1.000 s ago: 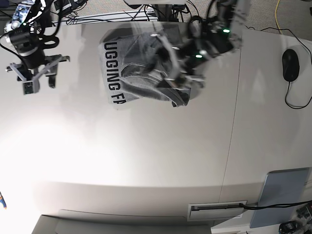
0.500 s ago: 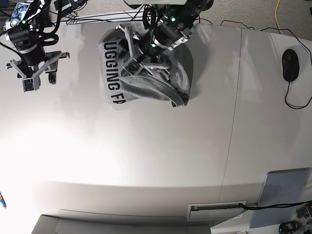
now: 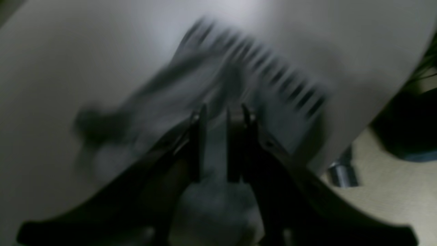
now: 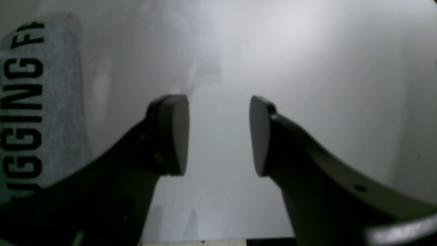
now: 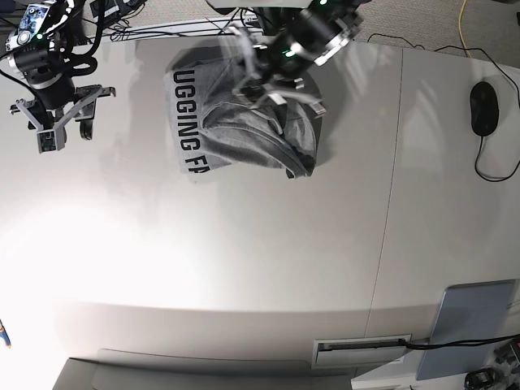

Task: Fold the T-shirt properly
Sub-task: 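Lower the left gripper and grasp the folded shirt's edge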

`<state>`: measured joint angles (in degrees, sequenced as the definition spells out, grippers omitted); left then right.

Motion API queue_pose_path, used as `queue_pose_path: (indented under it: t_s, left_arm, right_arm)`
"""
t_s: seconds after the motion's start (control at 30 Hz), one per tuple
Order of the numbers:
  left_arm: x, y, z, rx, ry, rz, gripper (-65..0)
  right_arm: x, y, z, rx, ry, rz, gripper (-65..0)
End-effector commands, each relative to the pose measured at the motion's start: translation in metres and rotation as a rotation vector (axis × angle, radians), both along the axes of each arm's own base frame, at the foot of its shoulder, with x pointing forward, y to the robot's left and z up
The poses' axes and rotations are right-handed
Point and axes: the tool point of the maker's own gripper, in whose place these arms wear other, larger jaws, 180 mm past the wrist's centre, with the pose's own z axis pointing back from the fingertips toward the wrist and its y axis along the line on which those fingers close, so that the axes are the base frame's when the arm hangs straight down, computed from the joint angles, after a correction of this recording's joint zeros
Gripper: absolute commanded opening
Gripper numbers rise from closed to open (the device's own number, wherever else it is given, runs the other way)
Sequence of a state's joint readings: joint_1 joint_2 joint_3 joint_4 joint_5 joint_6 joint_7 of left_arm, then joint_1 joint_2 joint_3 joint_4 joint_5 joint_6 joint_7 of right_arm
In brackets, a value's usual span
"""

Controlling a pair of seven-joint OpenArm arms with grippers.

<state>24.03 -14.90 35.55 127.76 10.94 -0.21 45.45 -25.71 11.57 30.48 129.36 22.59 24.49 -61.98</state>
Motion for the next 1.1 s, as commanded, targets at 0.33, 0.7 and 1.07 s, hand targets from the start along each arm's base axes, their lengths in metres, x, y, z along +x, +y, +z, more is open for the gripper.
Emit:
queue_pose_path:
  t_s: [0.33, 0.7, 1.07]
  left_arm:
    - [-0.003, 0.004, 0.022, -0.139, -0.108, -0.006, -45.7]
    - [0.024, -0.039, 0.025, -0.260, -0.041, -0.082, -34.5]
    - [0.014, -0.053, -0.002, -0.268, 0.060, -0.181, -34.5]
  right_arm:
    - [0.006, 0.009, 0.012, 0.032, -0.051, 0.037, -36.3]
    - [0.003, 0.008, 0.009, 0.028, -0.032, 0.032, -36.3]
    - [-0.007, -0.001, 0.002, -0.023, 0.008, 0.009, -36.2]
